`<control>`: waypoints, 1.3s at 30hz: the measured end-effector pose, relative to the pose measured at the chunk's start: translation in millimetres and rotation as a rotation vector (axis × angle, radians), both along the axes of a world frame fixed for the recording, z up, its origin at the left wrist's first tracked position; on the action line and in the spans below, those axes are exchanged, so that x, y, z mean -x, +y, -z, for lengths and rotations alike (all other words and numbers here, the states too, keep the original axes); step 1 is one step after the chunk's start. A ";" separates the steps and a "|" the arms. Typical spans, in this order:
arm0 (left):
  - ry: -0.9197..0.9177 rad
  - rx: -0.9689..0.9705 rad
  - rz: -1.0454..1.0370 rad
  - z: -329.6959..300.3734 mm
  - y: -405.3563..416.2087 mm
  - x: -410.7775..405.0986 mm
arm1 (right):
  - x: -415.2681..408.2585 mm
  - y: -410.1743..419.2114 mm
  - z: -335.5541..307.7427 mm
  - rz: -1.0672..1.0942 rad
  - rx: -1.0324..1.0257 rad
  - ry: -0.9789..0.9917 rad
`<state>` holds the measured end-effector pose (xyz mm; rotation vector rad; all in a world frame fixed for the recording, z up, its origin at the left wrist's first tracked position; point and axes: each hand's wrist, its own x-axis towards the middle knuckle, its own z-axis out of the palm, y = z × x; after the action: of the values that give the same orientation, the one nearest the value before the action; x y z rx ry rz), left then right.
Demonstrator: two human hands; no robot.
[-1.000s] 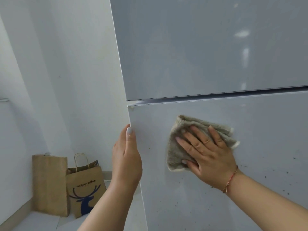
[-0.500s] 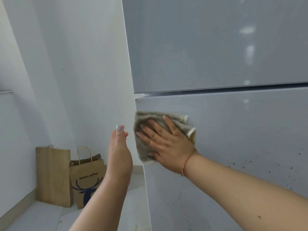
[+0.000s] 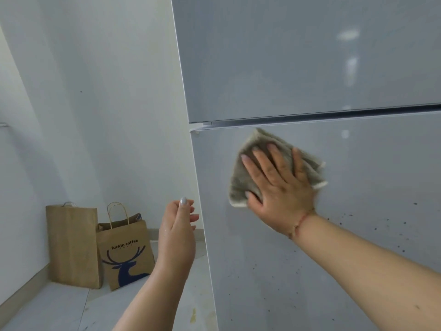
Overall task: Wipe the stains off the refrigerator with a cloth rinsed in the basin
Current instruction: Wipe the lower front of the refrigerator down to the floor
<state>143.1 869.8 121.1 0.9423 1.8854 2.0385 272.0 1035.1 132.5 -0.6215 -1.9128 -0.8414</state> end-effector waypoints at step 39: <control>0.814 0.019 -0.008 -24.8 77.6 -121.4 | -103.0 45.2 31.9 -0.014 -0.048 -0.031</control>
<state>264.5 947.5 145.8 1.9727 2.2266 1.7597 375.0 1080.3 100.6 -0.5687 -1.9165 -0.8904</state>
